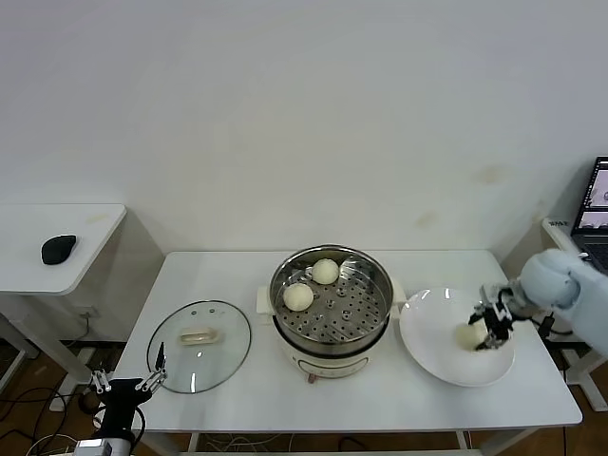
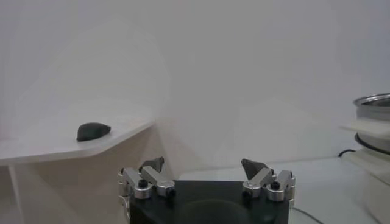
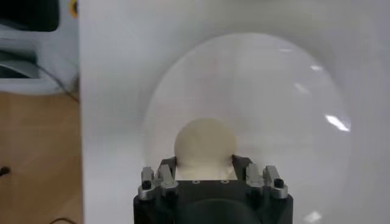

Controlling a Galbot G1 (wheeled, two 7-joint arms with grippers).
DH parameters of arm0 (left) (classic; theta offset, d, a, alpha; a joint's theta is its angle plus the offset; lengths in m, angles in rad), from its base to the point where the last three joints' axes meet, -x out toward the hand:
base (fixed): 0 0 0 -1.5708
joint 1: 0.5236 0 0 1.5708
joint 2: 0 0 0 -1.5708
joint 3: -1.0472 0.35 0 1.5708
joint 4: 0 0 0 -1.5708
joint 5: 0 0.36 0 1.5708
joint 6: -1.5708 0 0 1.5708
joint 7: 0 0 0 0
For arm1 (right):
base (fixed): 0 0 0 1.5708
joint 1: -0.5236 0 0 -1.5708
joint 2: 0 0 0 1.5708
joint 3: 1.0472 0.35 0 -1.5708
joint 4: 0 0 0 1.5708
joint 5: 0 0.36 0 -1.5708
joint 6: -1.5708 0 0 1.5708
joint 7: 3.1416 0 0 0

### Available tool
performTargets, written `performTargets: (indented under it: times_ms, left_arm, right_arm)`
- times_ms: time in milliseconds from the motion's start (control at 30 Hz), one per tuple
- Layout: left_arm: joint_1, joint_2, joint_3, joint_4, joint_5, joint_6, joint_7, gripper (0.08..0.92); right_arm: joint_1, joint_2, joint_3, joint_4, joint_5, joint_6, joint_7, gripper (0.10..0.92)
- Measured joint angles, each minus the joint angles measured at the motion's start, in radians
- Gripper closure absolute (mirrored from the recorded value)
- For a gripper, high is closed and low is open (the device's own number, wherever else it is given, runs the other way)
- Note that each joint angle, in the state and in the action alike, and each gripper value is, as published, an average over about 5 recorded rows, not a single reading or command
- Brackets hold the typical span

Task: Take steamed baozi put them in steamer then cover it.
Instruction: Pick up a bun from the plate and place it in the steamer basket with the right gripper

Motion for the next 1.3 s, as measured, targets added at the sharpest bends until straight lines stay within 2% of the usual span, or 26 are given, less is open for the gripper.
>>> performTargets:
  times_ms: [333, 767, 1000, 1300]
  left_arm:
    - [-0.001, 0.009, -0.003, -0.008, -0.004, 0.0, -0.002, 0.177]
    - [-0.004, -0.008, -0.011, -0.008, 0.002, -0.004, -0.006, 0.177]
    - [-0.001, -0.024, -0.023, -0.01, 0.006, -0.009, -0.011, 0.177]
    - [0.008, -0.042, -0.037, -0.012, 0.007, -0.021, -0.019, 0.177]
  right_arm:
    - [0.323, 0.056, -0.144, 0.009, 0.124, -0.005, 0.003, 0.432]
    - [0.556, 0.281, -0.366, 0.062, 0.263, 0.061, 0.066, 0.431]
    - [0.565, 0.402, -0.446, 0.069, 0.25, 0.154, 0.097, 0.431]
    - [0.548, 0.513, -0.515, 0.058, 0.157, 0.317, 0.126, 0.424]
